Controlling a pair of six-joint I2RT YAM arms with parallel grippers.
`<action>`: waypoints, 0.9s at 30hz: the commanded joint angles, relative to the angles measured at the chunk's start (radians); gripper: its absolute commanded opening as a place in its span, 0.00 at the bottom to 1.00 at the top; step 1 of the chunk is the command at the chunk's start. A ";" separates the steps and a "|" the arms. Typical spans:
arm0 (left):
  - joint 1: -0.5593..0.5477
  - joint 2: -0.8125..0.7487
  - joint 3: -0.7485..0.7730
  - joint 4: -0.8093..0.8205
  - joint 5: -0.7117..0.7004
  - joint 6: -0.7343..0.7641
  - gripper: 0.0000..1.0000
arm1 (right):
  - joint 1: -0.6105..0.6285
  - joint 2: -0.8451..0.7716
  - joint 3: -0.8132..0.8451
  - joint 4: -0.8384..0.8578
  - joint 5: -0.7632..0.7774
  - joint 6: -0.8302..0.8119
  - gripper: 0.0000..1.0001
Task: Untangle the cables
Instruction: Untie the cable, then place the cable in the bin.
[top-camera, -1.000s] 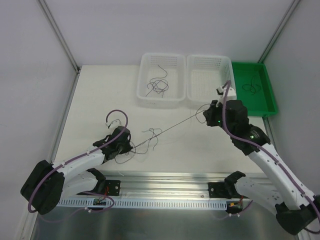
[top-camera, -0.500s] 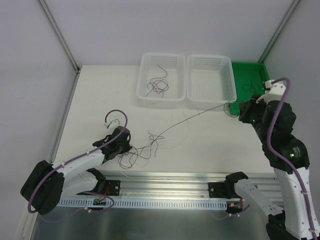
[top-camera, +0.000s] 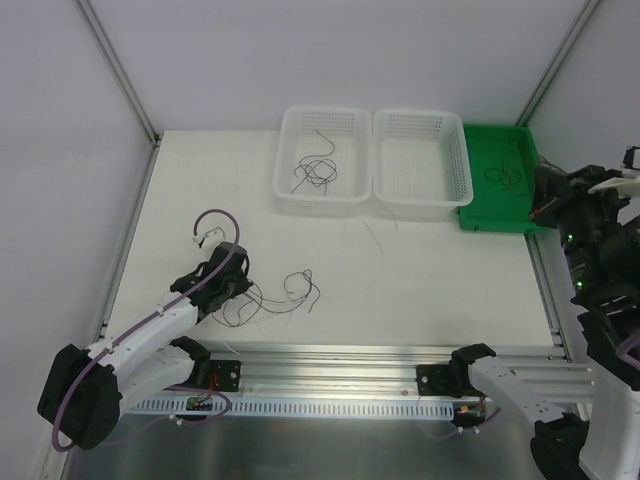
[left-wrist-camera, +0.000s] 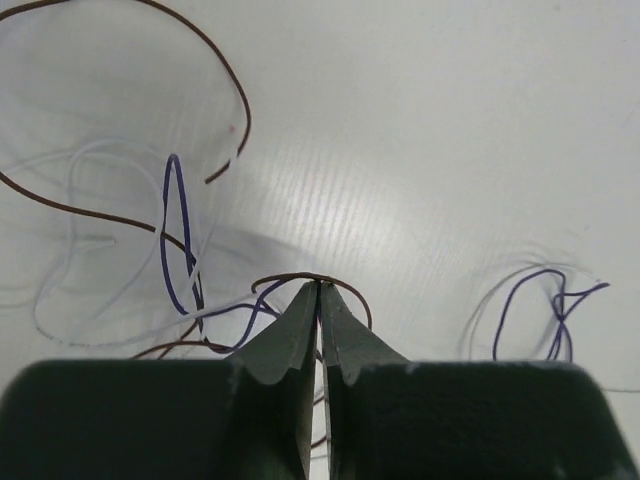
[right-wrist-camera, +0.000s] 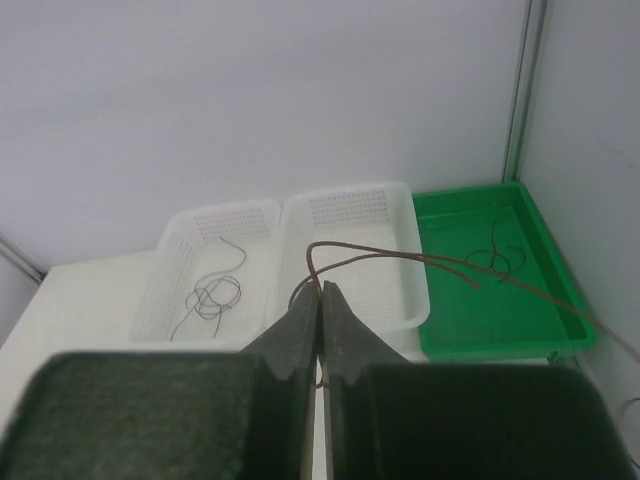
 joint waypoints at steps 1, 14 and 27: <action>0.006 0.004 0.071 -0.031 0.051 0.059 0.03 | -0.008 0.017 -0.082 -0.036 -0.022 -0.022 0.01; 0.009 -0.064 0.422 -0.276 0.289 0.317 0.99 | -0.049 0.102 -0.215 0.112 0.110 0.007 0.01; 0.035 -0.212 0.370 -0.344 0.190 0.483 0.99 | -0.123 0.310 0.006 0.329 0.193 -0.119 0.01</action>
